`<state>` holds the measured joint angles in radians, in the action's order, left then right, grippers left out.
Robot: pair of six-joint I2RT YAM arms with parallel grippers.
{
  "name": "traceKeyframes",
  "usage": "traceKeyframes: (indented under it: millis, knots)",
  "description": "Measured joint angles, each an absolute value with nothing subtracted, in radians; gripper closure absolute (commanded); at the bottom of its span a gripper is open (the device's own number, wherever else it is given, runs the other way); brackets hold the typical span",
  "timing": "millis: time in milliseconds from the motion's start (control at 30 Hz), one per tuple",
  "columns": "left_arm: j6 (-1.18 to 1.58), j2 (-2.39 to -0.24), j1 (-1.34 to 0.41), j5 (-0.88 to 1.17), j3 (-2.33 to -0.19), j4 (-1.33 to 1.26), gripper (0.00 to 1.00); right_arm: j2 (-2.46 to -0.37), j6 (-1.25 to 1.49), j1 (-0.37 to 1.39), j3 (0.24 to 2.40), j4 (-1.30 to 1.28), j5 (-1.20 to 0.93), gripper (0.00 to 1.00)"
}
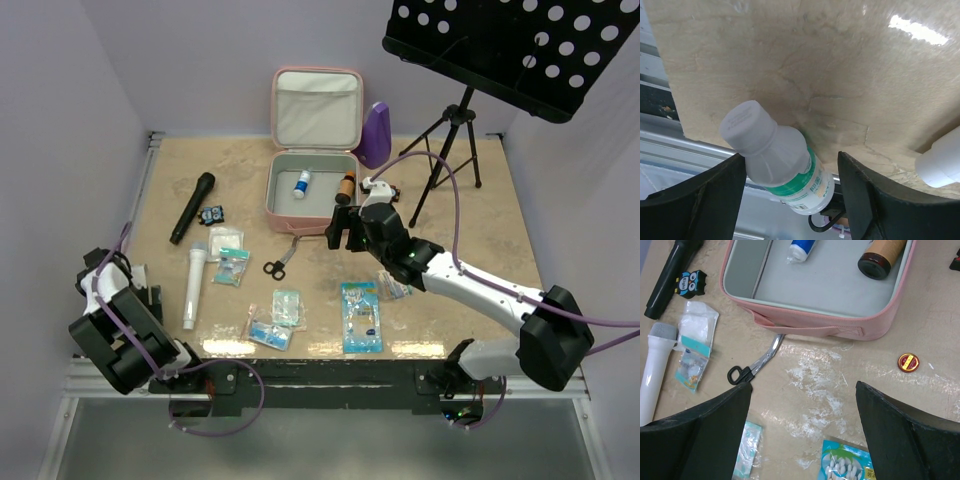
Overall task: Organize the medicine kit
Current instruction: Pick up the pill bottle at the corner of the board.
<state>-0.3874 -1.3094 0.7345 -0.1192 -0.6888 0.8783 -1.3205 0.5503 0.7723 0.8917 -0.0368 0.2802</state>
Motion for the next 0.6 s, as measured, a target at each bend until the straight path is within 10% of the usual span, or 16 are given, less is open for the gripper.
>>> traceKeyframes:
  millis: [600]
  knots:
    - [-0.413, -1.305, 0.735, -0.145, -0.665, 0.861, 1.00, -1.312, 0.547, 0.772, 0.863, -0.038, 0.299, 0.10]
